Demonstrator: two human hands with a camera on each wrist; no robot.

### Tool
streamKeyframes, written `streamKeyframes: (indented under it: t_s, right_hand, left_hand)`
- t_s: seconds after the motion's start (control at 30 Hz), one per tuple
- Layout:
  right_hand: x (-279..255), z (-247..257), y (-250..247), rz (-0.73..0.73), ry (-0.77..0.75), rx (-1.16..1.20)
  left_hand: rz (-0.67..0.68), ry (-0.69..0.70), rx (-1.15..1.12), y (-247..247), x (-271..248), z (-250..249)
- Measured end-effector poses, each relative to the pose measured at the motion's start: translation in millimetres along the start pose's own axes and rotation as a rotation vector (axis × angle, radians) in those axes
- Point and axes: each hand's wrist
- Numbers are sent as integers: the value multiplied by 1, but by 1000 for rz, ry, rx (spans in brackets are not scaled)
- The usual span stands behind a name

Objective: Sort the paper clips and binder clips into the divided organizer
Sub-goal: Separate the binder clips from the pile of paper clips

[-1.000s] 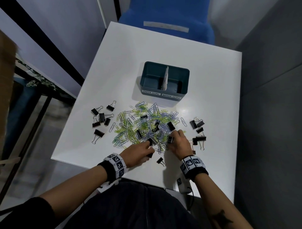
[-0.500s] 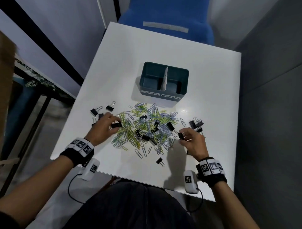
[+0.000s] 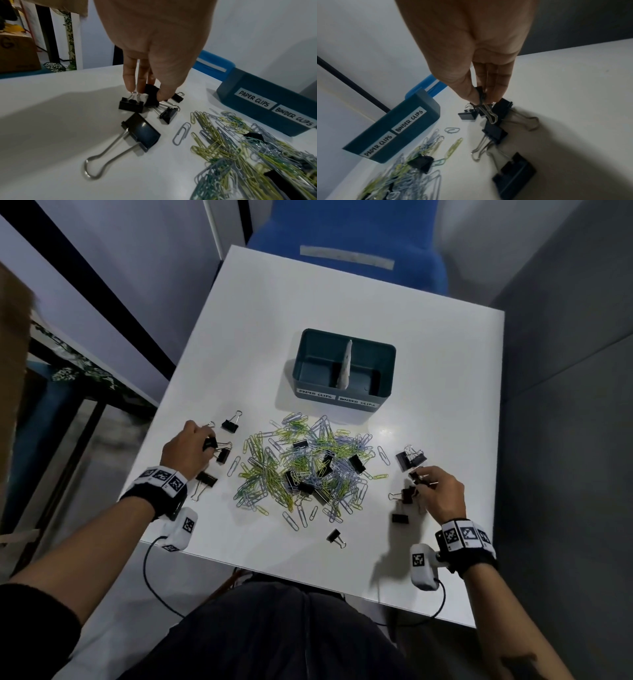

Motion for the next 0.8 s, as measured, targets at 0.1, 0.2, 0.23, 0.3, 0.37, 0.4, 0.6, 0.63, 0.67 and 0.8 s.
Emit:
streamKeyframes:
  t_s: [0.1,0.2,0.23,0.3,0.37,0.4,0.6,0.63,0.67,0.8]
  right_hand:
    - [7,-7,-1,26,-11,-77]
    - [9,-8,1,-25,-46,-183]
    - [9,-7,3,-57,-79,-201]
    - [6,-2,12,-100,-175,-187]
    - [3,6,25,-75,-235,-165]
    - [2,10,33,-31,-258,-171]
    - [-4,39,83,337,-394,-402]
    - [-6,41,89,361,-405,-435]
    - [-8,43,94,380,-407,-463]
    - [-16,47,107,376,-340,-462]
  left_hand:
    - [-39,30,52,-2,-3,-6]
    - [-86,96,50,-6,-7,-23]
    - [-101,140,44,-7,-7,-31]
    - [-117,260,46,-8,-9,-50]
    - [-103,367,55,-6,-9,-73]
    - [-91,402,57,-4,-9,-86]
    - [-64,514,42,9,7,-142]
    - [-63,515,33,11,8,-146]
    - [-58,511,23,12,10,-150]
    - [-33,482,3,16,10,-161]
Point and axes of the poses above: each hand's wrist, its own x-axis towards the middle knuckle, its own y-axis out of the palm, z = x × y, and after that the axes turned 15 degrees about x, right-handed
